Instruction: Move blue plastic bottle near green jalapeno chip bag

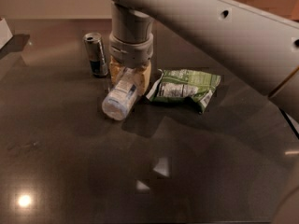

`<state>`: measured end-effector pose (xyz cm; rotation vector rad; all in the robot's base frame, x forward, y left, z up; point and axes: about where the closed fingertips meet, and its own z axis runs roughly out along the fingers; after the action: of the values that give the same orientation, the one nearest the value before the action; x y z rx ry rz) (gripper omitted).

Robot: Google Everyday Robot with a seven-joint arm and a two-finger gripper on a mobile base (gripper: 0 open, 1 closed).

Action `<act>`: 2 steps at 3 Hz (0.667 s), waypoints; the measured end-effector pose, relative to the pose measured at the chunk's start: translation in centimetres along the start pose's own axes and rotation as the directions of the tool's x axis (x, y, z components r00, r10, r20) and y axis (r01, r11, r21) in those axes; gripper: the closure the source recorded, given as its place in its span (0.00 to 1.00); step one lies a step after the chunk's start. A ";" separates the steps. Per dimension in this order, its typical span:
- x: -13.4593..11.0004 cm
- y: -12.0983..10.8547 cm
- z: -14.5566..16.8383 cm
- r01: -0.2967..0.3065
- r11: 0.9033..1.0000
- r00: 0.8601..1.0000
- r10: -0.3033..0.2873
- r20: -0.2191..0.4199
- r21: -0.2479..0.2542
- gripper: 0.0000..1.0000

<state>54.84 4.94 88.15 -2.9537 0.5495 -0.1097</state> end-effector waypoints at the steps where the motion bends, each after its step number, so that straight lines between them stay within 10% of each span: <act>1: 3.2 1.9 1.1 0.031 0.999 0.999 -0.030 0.011 -0.045 1.00; 2: 5.1 3.2 2.4 0.032 0.997 0.999 -0.030 0.032 -0.071 0.84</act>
Offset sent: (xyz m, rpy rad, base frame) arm 0.0434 -0.0746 -0.0398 -0.1126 0.1256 0.0329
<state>58.68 0.47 85.54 -3.0286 0.5136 -0.0486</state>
